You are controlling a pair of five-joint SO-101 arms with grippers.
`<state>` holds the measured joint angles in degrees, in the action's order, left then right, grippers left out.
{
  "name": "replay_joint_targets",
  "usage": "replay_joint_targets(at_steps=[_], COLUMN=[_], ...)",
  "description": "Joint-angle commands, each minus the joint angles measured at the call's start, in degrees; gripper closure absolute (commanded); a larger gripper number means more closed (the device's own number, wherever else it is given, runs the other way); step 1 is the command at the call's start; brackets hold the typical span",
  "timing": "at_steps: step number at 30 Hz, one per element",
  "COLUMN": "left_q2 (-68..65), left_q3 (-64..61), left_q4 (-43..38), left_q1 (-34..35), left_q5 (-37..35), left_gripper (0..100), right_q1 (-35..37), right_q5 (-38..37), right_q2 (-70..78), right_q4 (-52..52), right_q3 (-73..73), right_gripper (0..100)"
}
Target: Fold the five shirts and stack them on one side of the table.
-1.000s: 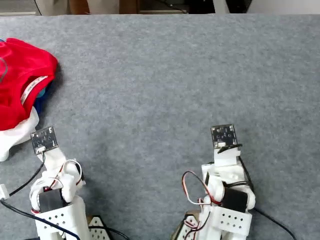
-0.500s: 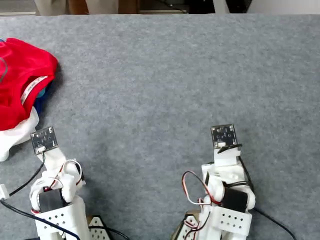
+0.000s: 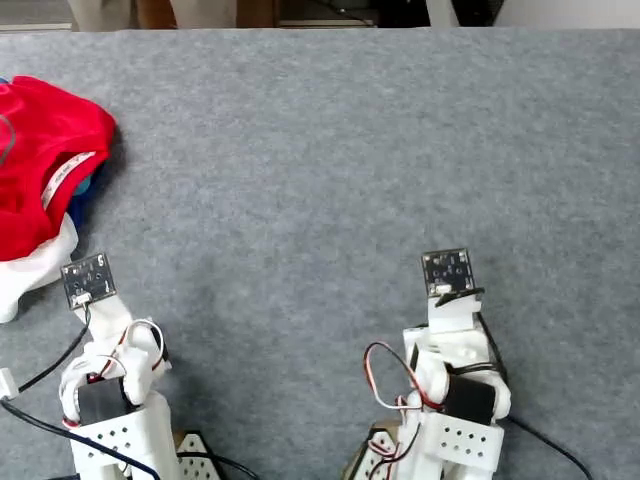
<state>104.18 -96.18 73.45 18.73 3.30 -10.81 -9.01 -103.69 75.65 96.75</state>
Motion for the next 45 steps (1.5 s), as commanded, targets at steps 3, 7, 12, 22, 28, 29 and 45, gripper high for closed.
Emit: replay_joint_targets(at_steps=[3,7,12,22,28,29,45], left_q2=[-0.04,-0.04,-0.04,-0.04,-0.04,-0.04,-0.4], left_q3=[-0.79,-0.79,-0.79,-0.79,-0.79,-0.79,19.69], left_q4=[-0.79,-0.79,-0.79,-0.79,-0.88,-1.58,-29.98], left_q1=[0.62,0.62,0.09,-0.7,-0.88,-1.14,14.95], left_q5=[-0.26,-0.26,-0.26,-0.35,-0.35,-0.35,5.01], left_gripper=[98,98,98,98,98,98,98], right_q1=[0.48,0.48,0.48,0.48,0.48,0.48,0.48], right_q5=[-0.09,-0.09,-0.09,-0.09,-0.09,-0.09,-0.09], right_q2=[-4.44,-4.44,-4.44,-4.44,-4.44,-4.44,-4.44], right_q4=[-0.79,-0.79,-0.79,-0.79,-0.79,-0.79,-0.79], right_q3=[0.04,0.04,0.04,0.04,0.04,0.04,0.04], right_gripper=[99.4,99.4,99.4,99.4,99.4,99.4,99.4])
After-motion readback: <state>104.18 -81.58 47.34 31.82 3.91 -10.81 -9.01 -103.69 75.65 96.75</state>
